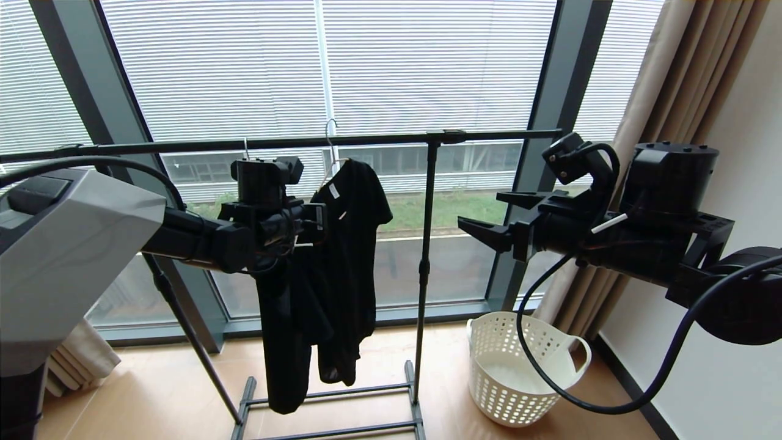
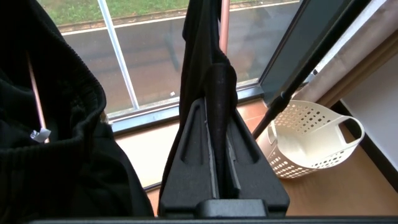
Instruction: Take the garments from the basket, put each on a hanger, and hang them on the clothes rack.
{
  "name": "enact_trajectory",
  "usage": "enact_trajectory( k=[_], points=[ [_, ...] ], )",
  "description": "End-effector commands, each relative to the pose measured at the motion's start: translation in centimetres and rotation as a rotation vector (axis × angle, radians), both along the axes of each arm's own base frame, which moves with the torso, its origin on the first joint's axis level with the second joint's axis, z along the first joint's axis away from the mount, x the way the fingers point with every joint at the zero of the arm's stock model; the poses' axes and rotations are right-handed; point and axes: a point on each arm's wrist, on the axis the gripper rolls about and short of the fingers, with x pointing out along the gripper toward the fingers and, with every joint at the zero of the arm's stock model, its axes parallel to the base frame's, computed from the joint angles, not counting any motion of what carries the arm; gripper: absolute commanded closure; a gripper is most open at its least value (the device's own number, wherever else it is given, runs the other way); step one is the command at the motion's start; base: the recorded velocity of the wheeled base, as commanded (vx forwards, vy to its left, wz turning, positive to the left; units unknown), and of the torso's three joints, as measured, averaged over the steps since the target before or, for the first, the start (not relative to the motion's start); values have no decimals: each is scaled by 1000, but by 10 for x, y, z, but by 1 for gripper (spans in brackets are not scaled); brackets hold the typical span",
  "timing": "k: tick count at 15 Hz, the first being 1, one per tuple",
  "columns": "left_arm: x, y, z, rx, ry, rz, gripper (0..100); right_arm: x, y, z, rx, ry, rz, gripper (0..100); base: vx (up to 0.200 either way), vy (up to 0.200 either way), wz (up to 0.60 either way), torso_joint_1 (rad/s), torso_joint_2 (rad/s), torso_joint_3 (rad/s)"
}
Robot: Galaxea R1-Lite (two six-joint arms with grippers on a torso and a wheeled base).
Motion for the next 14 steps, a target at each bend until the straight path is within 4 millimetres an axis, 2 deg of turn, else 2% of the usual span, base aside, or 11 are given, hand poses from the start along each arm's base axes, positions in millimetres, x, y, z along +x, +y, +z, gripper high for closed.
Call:
enact_trajectory(
  k=[1, 8, 14],
  points=[
    [5, 0, -12, 8, 19, 12, 100, 1, 0, -2, -2, 4, 1, 0, 0, 0, 0, 0, 0, 0],
    [11, 3, -22, 14, 33, 29, 100, 1, 0, -2, -2, 5, 1, 0, 0, 0, 0, 0, 0, 0],
    [11, 3, -22, 14, 33, 29, 100, 2, 1, -4, -4, 9, 1, 0, 0, 0, 0, 0, 0, 0]
  ],
)
